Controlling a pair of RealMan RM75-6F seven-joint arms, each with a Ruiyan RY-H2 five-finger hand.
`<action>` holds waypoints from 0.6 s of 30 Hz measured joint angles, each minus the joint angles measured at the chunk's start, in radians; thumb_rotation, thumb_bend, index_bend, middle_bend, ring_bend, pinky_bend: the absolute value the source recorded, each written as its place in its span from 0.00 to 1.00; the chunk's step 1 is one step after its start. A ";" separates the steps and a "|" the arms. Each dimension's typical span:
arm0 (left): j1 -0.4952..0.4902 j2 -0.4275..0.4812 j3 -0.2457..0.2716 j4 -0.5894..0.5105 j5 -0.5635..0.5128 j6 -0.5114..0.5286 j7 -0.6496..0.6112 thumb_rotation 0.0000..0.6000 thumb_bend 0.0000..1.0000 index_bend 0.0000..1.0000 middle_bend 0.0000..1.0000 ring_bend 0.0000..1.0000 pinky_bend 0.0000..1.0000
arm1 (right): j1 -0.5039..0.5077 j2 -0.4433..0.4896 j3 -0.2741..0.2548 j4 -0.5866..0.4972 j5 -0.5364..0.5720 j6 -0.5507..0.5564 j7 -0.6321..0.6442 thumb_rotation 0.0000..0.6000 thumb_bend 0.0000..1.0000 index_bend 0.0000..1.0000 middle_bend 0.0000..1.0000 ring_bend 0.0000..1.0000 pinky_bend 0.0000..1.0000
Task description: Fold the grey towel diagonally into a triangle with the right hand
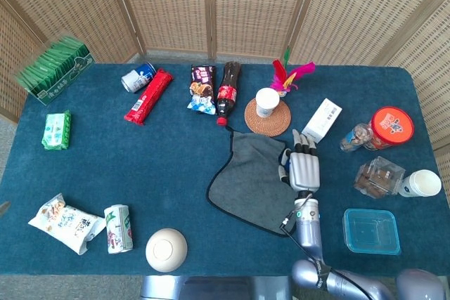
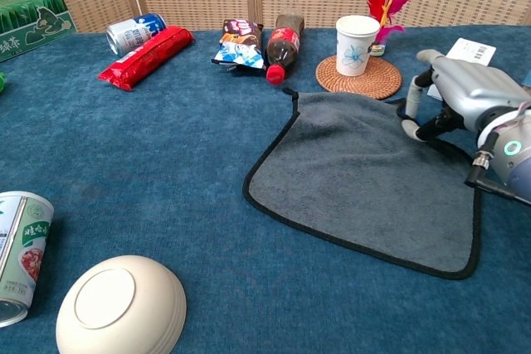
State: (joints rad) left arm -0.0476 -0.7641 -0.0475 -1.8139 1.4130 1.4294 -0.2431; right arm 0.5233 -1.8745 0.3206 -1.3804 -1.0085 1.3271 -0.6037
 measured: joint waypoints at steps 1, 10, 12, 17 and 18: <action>0.000 0.000 0.000 0.000 0.000 0.000 0.000 1.00 0.28 0.10 0.00 0.00 0.01 | 0.000 0.005 -0.002 -0.017 -0.006 0.002 0.000 1.00 0.56 0.63 0.00 0.00 0.00; 0.000 0.001 0.000 0.000 -0.002 -0.001 0.000 1.00 0.28 0.10 0.00 0.00 0.01 | 0.016 0.032 -0.021 -0.132 -0.043 -0.002 -0.019 1.00 0.56 0.63 0.00 0.00 0.00; 0.000 0.001 -0.001 0.000 -0.003 -0.001 -0.003 1.00 0.28 0.10 0.00 0.00 0.01 | 0.020 0.033 -0.028 -0.143 -0.043 -0.010 -0.024 1.00 0.56 0.63 0.00 0.00 0.00; -0.002 0.002 -0.001 0.003 -0.003 -0.004 -0.006 1.00 0.28 0.10 0.00 0.00 0.01 | 0.029 0.035 -0.048 -0.155 -0.048 -0.026 -0.034 1.00 0.55 0.63 0.00 0.00 0.00; -0.002 0.002 -0.001 0.003 -0.002 -0.005 -0.006 1.00 0.28 0.10 0.00 0.00 0.01 | 0.030 0.036 -0.051 -0.156 -0.051 -0.028 -0.035 1.00 0.55 0.63 0.00 0.00 0.00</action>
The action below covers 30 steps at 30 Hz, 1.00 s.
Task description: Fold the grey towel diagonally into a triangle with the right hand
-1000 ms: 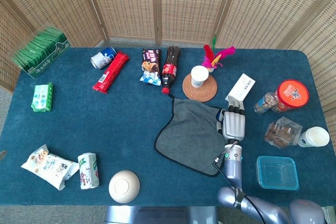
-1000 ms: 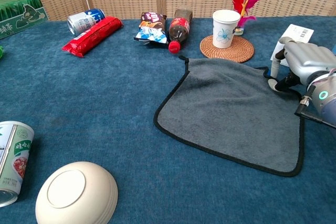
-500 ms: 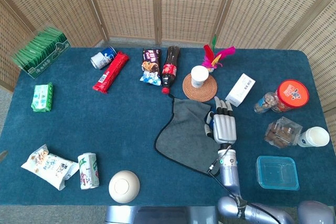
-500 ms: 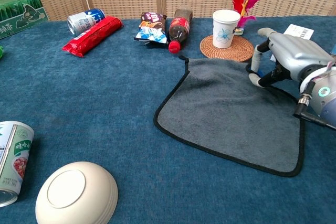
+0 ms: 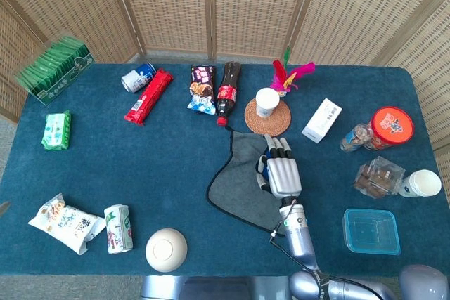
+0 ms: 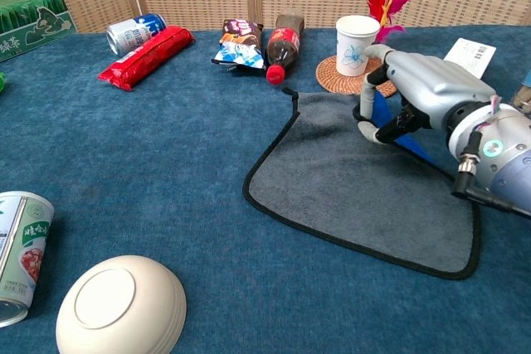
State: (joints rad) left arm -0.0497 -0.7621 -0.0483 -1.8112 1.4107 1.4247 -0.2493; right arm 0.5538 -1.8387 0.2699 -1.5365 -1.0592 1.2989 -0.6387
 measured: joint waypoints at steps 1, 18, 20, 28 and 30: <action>0.000 0.000 0.000 0.000 0.000 0.000 0.001 1.00 0.28 0.10 0.00 0.00 0.01 | 0.001 0.000 -0.002 0.000 -0.002 -0.002 0.000 1.00 0.55 0.63 0.00 0.00 0.00; -0.009 -0.004 -0.003 -0.004 -0.018 -0.017 0.018 1.00 0.28 0.10 0.00 0.00 0.01 | 0.034 0.007 -0.049 -0.031 -0.060 -0.056 0.010 1.00 0.53 0.64 0.00 0.00 0.00; -0.009 -0.004 -0.003 -0.004 -0.019 -0.018 0.017 1.00 0.28 0.10 0.00 0.00 0.01 | 0.039 0.003 -0.052 -0.033 -0.062 -0.060 0.003 1.00 0.53 0.64 0.00 0.00 0.00; -0.012 -0.006 -0.005 -0.003 -0.029 -0.026 0.023 1.00 0.28 0.10 0.00 0.00 0.01 | 0.066 -0.019 -0.062 -0.027 -0.077 -0.087 -0.009 1.00 0.53 0.65 0.00 0.00 0.00; -0.014 -0.007 -0.006 -0.005 -0.032 -0.029 0.028 1.00 0.28 0.10 0.00 0.00 0.01 | 0.068 -0.020 -0.064 -0.039 -0.078 -0.094 -0.005 1.00 0.53 0.65 0.00 0.00 0.00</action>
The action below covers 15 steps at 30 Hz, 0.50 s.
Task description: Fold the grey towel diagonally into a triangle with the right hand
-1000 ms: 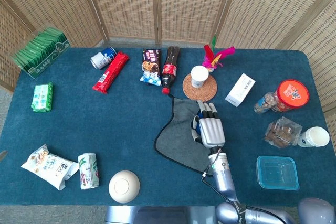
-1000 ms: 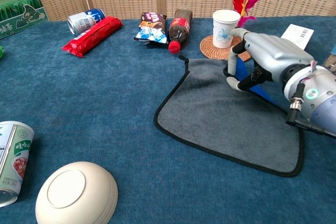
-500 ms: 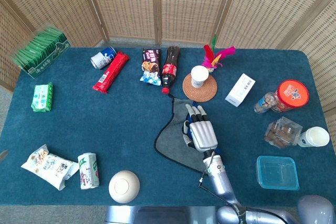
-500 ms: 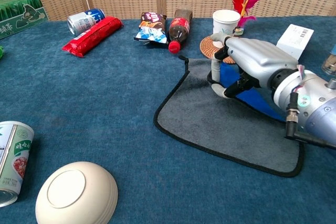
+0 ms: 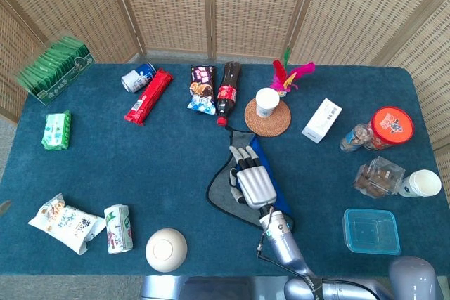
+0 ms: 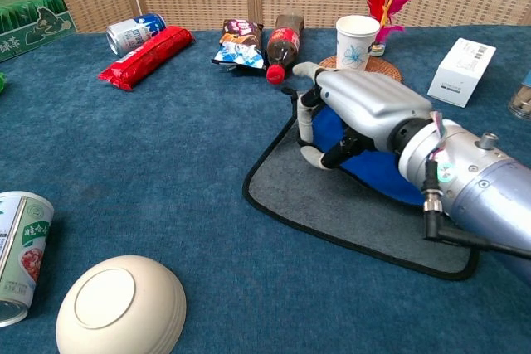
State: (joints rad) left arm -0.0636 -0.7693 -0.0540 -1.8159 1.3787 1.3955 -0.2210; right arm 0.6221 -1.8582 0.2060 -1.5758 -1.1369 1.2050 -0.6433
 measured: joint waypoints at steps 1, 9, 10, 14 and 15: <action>0.000 0.000 0.000 -0.002 -0.001 0.000 0.003 1.00 0.28 0.10 0.00 0.00 0.01 | 0.002 0.000 -0.002 -0.005 -0.001 -0.003 0.001 1.00 0.53 0.65 0.00 0.00 0.00; 0.005 -0.002 0.001 -0.016 0.007 0.017 0.026 1.00 0.28 0.10 0.00 0.00 0.01 | 0.013 -0.015 -0.021 -0.008 -0.014 -0.022 0.006 1.00 0.53 0.65 0.00 0.00 0.00; 0.005 -0.002 0.001 -0.017 0.006 0.017 0.026 1.00 0.28 0.10 0.00 0.00 0.01 | 0.014 -0.018 -0.022 -0.006 -0.014 -0.025 0.007 1.00 0.53 0.65 0.00 0.00 0.00; 0.004 -0.003 -0.001 -0.017 -0.001 0.014 0.030 1.00 0.28 0.10 0.00 0.00 0.01 | 0.021 -0.029 -0.026 0.006 -0.011 -0.038 0.007 1.00 0.53 0.66 0.00 0.00 0.00; 0.003 -0.003 -0.001 -0.017 -0.004 0.012 0.030 1.00 0.28 0.10 0.00 0.00 0.01 | 0.023 -0.034 -0.027 0.011 -0.011 -0.041 0.005 1.00 0.53 0.66 0.00 0.00 0.00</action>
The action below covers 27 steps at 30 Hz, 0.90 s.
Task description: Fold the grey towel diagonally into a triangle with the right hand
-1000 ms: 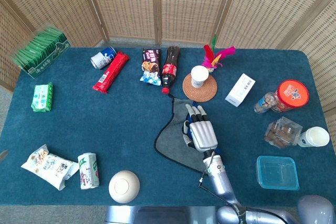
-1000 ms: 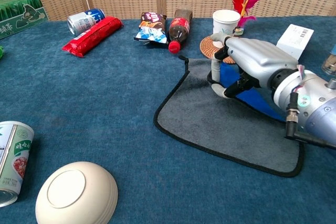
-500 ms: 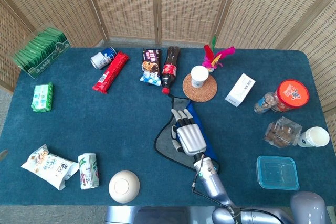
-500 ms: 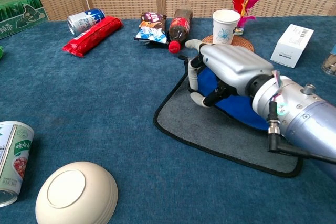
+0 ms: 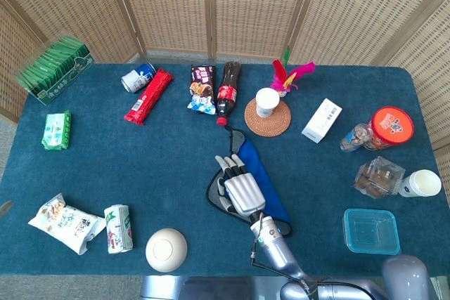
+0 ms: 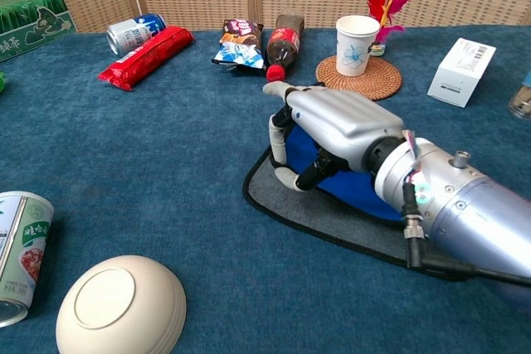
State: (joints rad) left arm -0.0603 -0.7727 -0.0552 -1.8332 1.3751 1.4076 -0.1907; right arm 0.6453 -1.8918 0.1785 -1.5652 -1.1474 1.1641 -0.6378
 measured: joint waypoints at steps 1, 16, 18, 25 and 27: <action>-0.001 0.000 -0.001 0.000 -0.002 -0.001 0.000 1.00 0.28 0.10 0.00 0.00 0.01 | 0.002 -0.004 -0.001 0.004 0.000 -0.002 -0.001 1.00 0.53 0.66 0.00 0.00 0.00; -0.004 0.002 -0.004 0.009 -0.009 -0.012 -0.015 1.00 0.28 0.10 0.00 0.00 0.01 | 0.008 -0.040 -0.016 0.043 0.009 -0.016 -0.008 1.00 0.54 0.66 0.00 0.00 0.00; -0.004 0.002 -0.004 0.009 -0.009 -0.011 -0.015 1.00 0.28 0.10 0.00 0.00 0.01 | 0.009 -0.042 -0.017 0.046 0.009 -0.017 -0.008 1.00 0.54 0.66 0.00 0.00 0.00; -0.005 0.003 -0.004 0.009 -0.009 -0.013 -0.016 1.00 0.28 0.10 0.00 0.00 0.01 | 0.007 -0.058 -0.016 0.071 0.024 -0.027 0.001 1.00 0.54 0.66 0.00 0.00 0.00; -0.005 0.003 -0.005 0.009 -0.010 -0.015 -0.015 1.00 0.28 0.10 0.00 0.00 0.01 | 0.009 -0.065 -0.012 0.081 0.026 -0.028 0.002 1.00 0.54 0.66 0.00 0.00 0.00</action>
State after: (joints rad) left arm -0.0657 -0.7699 -0.0598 -1.8243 1.3652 1.3930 -0.2056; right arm 0.6539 -1.9571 0.1661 -1.4841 -1.1219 1.1360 -0.6363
